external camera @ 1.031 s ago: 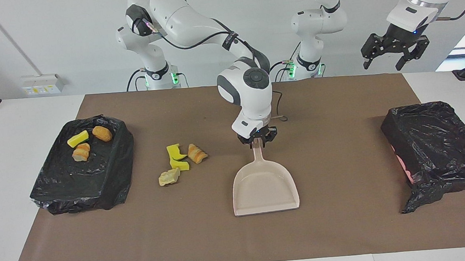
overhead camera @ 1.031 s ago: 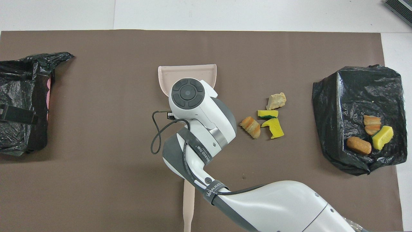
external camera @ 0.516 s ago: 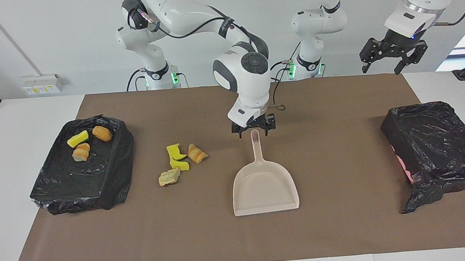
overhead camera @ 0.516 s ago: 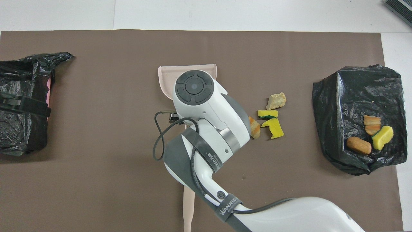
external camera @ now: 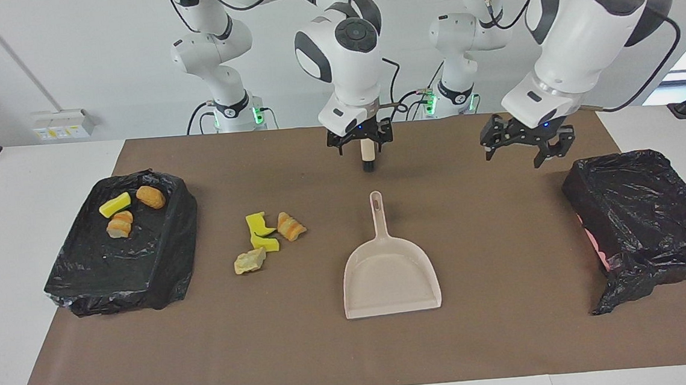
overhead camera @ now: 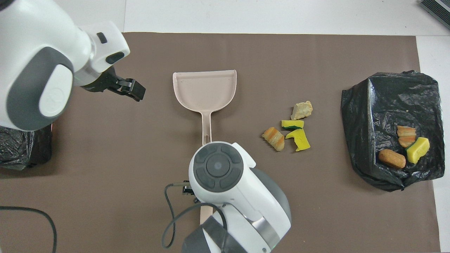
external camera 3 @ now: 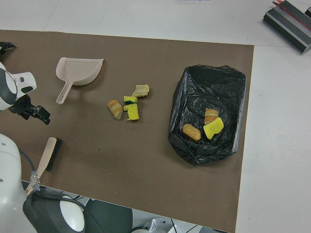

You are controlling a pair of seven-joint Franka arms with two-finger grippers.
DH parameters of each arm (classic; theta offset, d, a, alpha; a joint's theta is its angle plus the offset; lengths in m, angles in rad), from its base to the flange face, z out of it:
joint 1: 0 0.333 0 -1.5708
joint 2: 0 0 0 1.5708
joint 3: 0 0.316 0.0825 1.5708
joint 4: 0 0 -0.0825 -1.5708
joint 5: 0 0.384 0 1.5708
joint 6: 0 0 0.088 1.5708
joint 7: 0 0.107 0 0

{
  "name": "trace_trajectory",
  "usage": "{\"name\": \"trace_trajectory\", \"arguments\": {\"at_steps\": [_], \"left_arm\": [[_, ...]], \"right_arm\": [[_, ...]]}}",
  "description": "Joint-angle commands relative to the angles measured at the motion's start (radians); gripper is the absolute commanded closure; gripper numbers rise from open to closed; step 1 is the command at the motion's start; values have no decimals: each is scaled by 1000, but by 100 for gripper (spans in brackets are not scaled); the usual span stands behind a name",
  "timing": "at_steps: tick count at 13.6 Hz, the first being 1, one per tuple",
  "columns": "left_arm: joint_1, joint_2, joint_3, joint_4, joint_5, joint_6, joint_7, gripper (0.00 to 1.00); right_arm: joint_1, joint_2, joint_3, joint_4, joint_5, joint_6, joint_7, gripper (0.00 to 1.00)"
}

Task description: Sweep and dump trash in bin

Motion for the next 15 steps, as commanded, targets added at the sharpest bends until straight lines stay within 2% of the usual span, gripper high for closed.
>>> {"name": "trace_trajectory", "arguments": {"at_steps": [1,3,8,11,15], "left_arm": [[-82,44,10,9,33,37,-74,0],[-166,85,10,-3,62,112,-223,0],[-251,72,9,-280,56,419,-347,0],[-257,55,6,-385,36,519,-393,0],[-276,105,6,-394,18,588,-433,0]], "right_arm": [[59,-196,-1,-330,100,190,75,0],[137,-215,-1,-409,122,232,144,0],[291,-217,-1,-553,143,384,271,0],[315,-192,-1,-572,174,438,274,0],[331,-175,-1,-590,176,488,274,0]]}}
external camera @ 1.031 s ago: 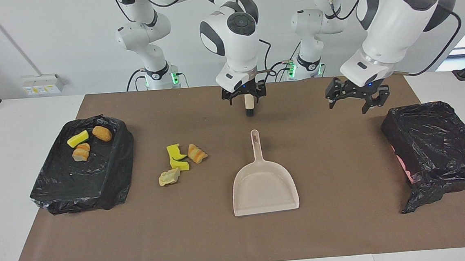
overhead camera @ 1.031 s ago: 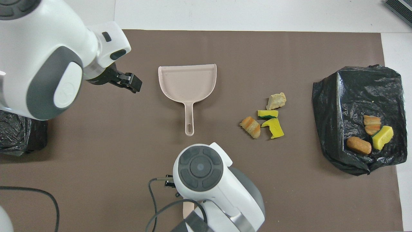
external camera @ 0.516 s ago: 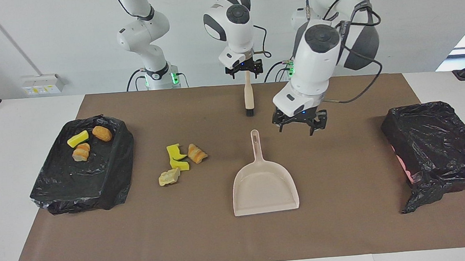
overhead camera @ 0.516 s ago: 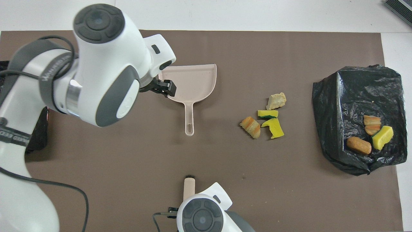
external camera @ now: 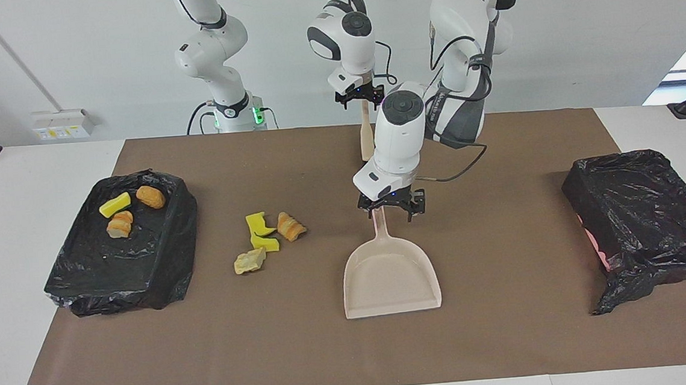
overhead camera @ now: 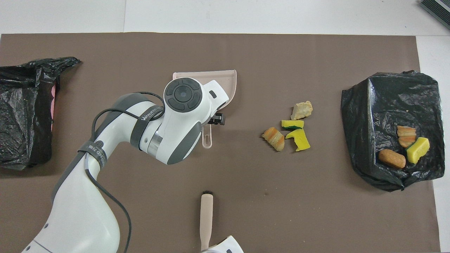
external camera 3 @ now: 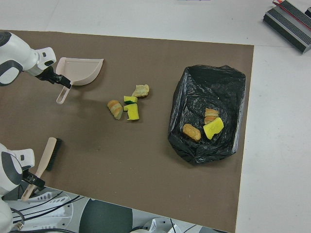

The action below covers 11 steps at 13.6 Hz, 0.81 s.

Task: Sweep and dump trash in bin
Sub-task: 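Grasp the dustpan with the left gripper while the right gripper grasps the brush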

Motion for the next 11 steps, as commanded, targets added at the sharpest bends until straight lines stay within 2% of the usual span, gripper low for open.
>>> {"name": "trace_trajectory", "arguments": {"at_steps": [1,2,3,4,5,6,7,8,9,11], "left_arm": [[-16,-7,11,-31,-13,41,-24,0],[-18,-7,10,-34,-13,38,-24,0],[-21,-7,8,-41,-16,41,-25,8],[-22,-7,10,-41,-22,35,-25,18],[-22,-8,8,-41,-24,32,-24,33],[-22,-11,8,-46,-27,26,-24,45],[-24,-13,8,-47,-28,17,-24,53],[-28,-16,8,-50,-33,9,-24,61],[-35,-17,8,-53,-42,-1,-27,75],[-38,-16,10,-46,-47,-8,-24,85]], "right_arm": [[18,6,-4,-30,26,60,7,0],[18,6,-4,-35,26,63,5,0],[18,8,-4,-35,26,69,6,9],[18,8,-4,-35,26,71,5,31],[20,6,-4,-35,26,71,5,67],[20,6,-4,-35,26,72,8,94],[21,6,-4,-35,26,74,13,100],[20,11,-4,-32,26,72,17,100],[20,14,-4,-27,26,72,17,100],[5,44,-5,16,26,60,7,100]]}}
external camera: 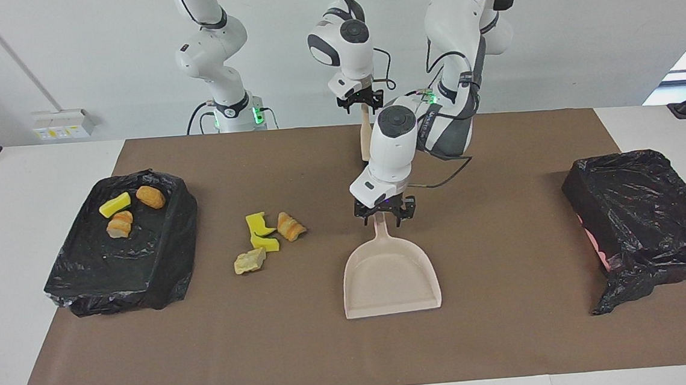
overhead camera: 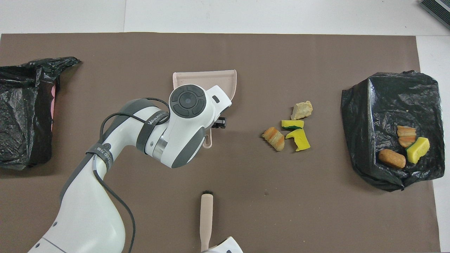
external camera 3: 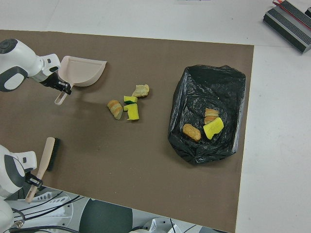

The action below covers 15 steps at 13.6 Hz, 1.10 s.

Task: Sweep and dump trash in bin
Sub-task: 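Grasp the dustpan with the left gripper while the right gripper grasps the brush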

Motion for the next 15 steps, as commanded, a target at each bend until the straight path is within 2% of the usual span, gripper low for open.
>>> {"name": "trace_trajectory", "arguments": {"at_steps": [1,4,5,7,9,12,13,15], "left_arm": [[-19,-19,15,-13,-18,-13,-2,86],[-7,-25,15,-7,-15,-19,11,94],[-5,-31,17,-3,-10,-31,20,100],[-2,-66,25,-4,-4,-89,171,100],[27,-112,29,-4,-2,-170,386,100],[32,-126,32,-9,16,-235,556,100],[32,-132,32,-13,62,-240,652,100],[30,-140,32,-22,70,-258,773,100]], "right_arm": [[-19,43,-5,48,24,14,2,100],[-36,54,-10,67,13,-9,0,100],[-51,42,-11,70,6,-43,-3,100],[-97,-25,-13,71,-5,-144,-43,100],[-171,-107,-13,71,-36,-268,-102,100],[-313,-185,-13,73,-92,-417,-248,100],[-365,-191,-13,82,-106,-448,-308,100],[-468,-179,-11,128,-158,-493,-427,100]]}}
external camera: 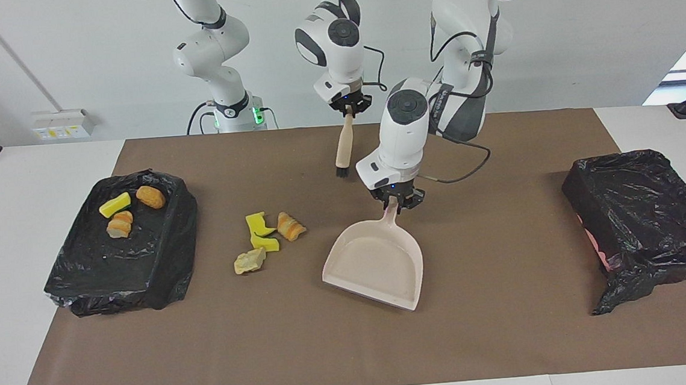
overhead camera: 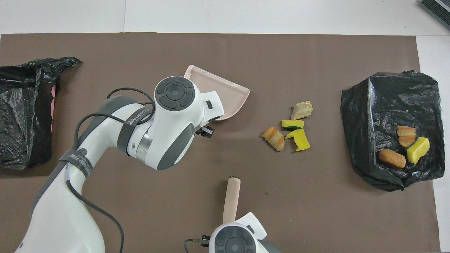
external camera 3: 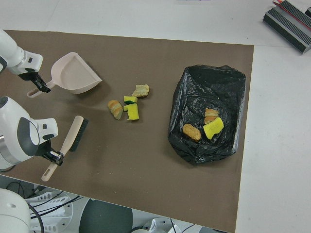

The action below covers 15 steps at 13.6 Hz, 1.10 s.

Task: Sweep and dump trash in bin
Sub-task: 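Grasp the dustpan with the left gripper while the right gripper grasps the brush, then place the dustpan by the crumbs while the right gripper brushes toward it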

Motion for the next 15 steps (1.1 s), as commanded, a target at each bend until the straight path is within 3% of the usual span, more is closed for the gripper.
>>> {"name": "trace_trajectory", "arguments": {"at_steps": [1,3,9,15], "left_arm": [[0,-29,0,-39,29,-8,183,100],[16,-34,0,-51,30,-2,341,100],[-35,-94,-1,-170,85,81,384,100],[-76,-118,-3,-253,127,170,384,100]], "right_arm": [[-114,28,12,53,-50,-44,-143,100],[-180,77,10,96,-95,-41,-243,100],[-427,224,10,250,-320,-25,-590,100],[-495,413,12,386,-611,31,-673,100]]}}
